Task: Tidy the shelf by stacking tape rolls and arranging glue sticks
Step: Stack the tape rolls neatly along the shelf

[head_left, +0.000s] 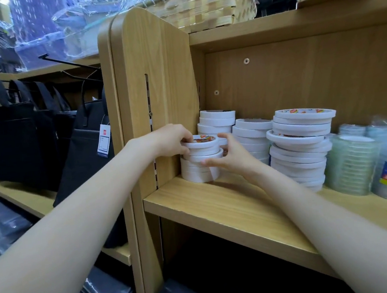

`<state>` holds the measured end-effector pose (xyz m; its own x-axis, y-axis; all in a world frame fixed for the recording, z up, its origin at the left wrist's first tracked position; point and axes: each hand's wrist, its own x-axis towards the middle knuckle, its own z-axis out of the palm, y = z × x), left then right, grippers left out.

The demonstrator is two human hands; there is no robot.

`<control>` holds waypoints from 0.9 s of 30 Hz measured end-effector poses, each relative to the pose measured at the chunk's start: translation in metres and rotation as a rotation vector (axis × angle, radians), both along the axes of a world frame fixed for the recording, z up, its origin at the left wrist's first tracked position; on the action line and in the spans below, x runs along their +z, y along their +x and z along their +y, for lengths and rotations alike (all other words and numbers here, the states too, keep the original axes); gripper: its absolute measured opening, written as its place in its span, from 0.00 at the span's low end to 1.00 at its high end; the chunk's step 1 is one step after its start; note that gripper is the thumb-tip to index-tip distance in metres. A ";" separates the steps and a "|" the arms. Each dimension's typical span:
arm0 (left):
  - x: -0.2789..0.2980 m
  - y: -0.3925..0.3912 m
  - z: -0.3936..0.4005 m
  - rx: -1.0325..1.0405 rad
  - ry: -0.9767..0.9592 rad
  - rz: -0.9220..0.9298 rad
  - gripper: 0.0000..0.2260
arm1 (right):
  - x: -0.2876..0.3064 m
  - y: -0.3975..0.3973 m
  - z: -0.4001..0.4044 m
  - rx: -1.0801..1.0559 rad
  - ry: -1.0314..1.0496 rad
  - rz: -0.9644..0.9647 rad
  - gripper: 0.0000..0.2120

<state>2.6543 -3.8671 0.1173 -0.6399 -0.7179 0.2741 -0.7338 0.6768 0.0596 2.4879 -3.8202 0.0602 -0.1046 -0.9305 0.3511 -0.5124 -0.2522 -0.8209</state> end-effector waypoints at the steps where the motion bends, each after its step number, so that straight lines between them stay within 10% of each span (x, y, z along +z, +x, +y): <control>1: 0.000 0.000 0.000 -0.001 -0.008 0.008 0.09 | 0.002 0.001 0.000 -0.020 -0.002 -0.004 0.43; 7: -0.002 0.000 -0.002 -0.004 -0.076 0.083 0.09 | 0.022 -0.024 0.044 -0.163 0.038 -0.004 0.35; 16: -0.008 0.004 0.007 -0.018 0.014 -0.031 0.13 | 0.005 -0.025 0.103 -0.048 0.332 0.647 0.25; 27: -0.020 0.004 0.016 0.001 -0.017 0.190 0.12 | 0.028 -0.003 0.031 -0.018 -0.140 0.682 0.20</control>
